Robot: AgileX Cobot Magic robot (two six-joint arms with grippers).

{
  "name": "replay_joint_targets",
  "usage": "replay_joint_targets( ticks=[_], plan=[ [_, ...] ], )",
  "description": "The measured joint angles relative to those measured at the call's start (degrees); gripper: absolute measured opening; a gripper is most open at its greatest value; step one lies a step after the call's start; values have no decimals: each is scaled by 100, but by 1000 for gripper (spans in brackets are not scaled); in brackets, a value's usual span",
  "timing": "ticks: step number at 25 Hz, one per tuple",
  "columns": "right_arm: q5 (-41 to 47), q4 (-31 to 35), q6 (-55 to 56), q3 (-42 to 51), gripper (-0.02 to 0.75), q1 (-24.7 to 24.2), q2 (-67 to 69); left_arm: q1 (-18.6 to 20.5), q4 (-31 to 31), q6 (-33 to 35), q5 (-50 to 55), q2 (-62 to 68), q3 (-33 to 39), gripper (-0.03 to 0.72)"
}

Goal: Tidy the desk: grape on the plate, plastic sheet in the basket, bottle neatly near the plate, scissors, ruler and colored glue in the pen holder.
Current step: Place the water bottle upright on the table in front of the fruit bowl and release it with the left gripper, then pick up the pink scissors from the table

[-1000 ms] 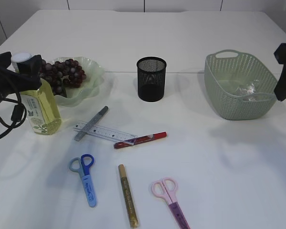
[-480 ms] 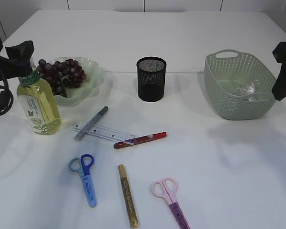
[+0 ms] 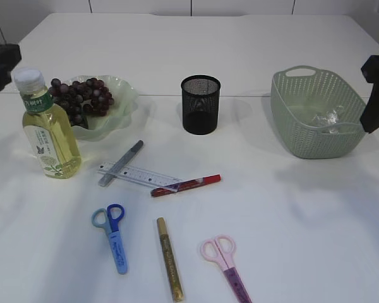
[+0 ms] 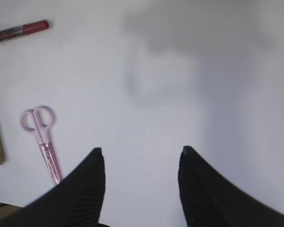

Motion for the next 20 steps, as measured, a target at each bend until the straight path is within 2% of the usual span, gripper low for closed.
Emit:
replay_joint_targets(
  ticks=[6, 14, 17, 20],
  plan=[
    [0, 56, 0, 0, 405, 0, 0, 0, 0, 0, 1742, -1251, 0, 522],
    [0, 655, 104, 0, 405, 27, -46, 0, -50, 0, 4335, -2829, -51, 480],
    [0, 653, 213, 0, 405, 235, -98, 0, -72, -49, 5478, -3105, -359, 463],
    [0, 653, 304, 0, 405, 651, -108, 0, -75, -361, 6542, -3173, -806, 456]
  ],
)
